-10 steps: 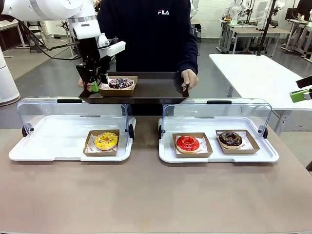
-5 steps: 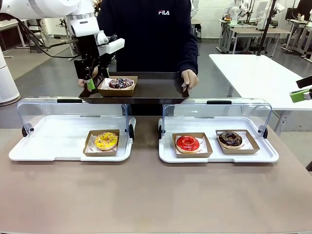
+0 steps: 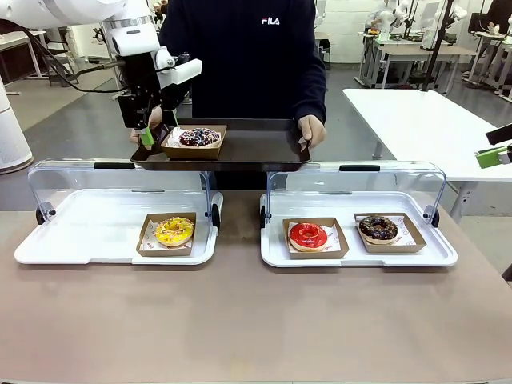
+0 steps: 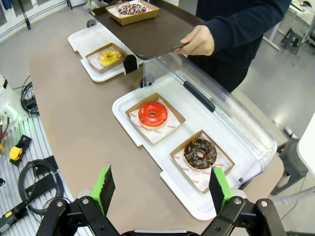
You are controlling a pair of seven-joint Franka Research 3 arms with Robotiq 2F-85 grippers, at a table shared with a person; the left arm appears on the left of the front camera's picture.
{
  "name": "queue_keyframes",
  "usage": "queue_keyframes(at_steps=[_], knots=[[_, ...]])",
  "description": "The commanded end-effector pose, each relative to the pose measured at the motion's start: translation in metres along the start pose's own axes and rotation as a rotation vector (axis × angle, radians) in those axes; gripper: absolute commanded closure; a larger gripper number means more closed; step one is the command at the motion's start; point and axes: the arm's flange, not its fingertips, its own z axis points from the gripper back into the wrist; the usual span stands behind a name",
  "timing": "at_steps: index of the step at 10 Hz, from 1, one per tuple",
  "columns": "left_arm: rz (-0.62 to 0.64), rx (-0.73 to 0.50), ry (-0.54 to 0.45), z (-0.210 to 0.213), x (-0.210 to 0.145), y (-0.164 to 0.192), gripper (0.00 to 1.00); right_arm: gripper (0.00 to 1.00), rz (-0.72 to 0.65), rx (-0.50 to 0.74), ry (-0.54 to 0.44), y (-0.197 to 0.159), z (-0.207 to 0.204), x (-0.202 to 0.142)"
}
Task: Provide the desired donut to the person.
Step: Pick up and lift the Paper togo box containing the Donut pointed at by the person.
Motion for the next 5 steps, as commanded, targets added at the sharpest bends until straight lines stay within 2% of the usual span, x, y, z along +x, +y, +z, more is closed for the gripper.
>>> queue_keyframes(at_steps=[1, 4, 5], knots=[[-0.003, 0.013, 0.01, 0.0, 0.0, 0.002, 0.0, 0.0, 0.003, 0.012, -0.018, -0.001, -0.003, -0.001], [-0.001, 0.002, 0.0, 0.0, 0.0, 0.001, 0.0, 0.0, 0.003, 0.012, -0.018, -0.001, -0.003, -0.001], [0.079, 0.055, -0.002, 0.04, 0.003, -0.012, 0.0, 0.0, 0.003, 0.012, -0.018, -0.001, -0.003, -0.001]])
